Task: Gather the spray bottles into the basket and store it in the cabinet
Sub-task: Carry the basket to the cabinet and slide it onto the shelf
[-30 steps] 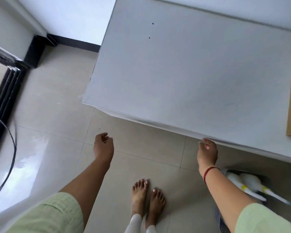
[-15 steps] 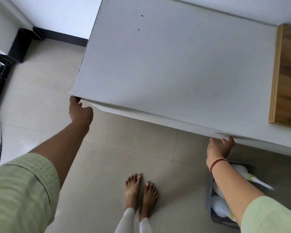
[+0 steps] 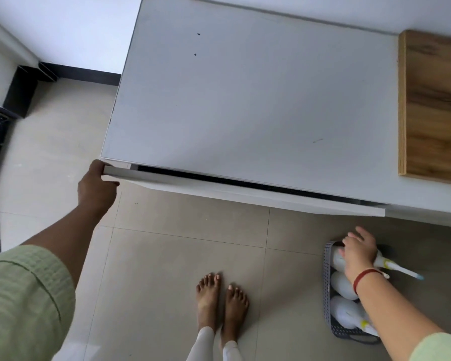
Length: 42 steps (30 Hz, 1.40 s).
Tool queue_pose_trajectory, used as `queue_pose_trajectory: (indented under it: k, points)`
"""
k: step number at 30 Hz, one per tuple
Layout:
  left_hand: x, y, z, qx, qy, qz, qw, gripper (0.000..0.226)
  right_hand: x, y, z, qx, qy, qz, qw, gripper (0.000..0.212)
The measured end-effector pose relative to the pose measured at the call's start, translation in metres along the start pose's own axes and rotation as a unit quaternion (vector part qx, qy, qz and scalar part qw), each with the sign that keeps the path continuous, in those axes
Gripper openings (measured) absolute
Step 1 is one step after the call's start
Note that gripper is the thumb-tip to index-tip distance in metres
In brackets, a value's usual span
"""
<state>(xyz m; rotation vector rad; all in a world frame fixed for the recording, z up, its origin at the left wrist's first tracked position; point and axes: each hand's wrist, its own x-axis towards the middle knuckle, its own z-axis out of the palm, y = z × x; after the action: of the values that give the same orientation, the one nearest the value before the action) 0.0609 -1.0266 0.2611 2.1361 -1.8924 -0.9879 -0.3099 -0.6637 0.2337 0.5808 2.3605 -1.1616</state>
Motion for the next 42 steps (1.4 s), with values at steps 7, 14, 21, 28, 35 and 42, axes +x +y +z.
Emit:
queue_pose_trajectory:
  k: [7,14,21,28,35,42]
  points:
    - [-0.008,-0.030,-0.033,0.141,-0.039,0.087,0.985,0.039,0.014,0.014,-0.060,0.057,-0.033,0.120,0.991,0.020]
    - [-0.013,-0.036,-0.053,0.302,-0.140,0.082,0.939,0.043,0.012,0.015,-0.102,0.022,-0.044,0.173,0.984,0.040]
    - [-0.031,-0.014,-0.037,0.309,-0.099,0.138,0.936,0.037,-0.008,-0.003,-0.095,-0.198,-0.161,0.042,0.966,0.062]
    - [-0.053,-0.023,-0.008,0.346,-0.077,0.091,0.931,0.035,-0.014,0.006,-0.065,-0.481,-0.155,-0.141,0.852,0.028]
    - [-0.066,-0.033,-0.007,0.374,-0.087,0.083,0.919,0.034,-0.018,0.032,-0.077,-0.523,-0.093,-0.225,0.817,0.033]
    - [-0.121,-0.013,0.015,0.176,0.023,0.085,0.980,0.038,-0.035,0.032,-0.078,-0.481,-0.103,-0.121,0.862,0.033]
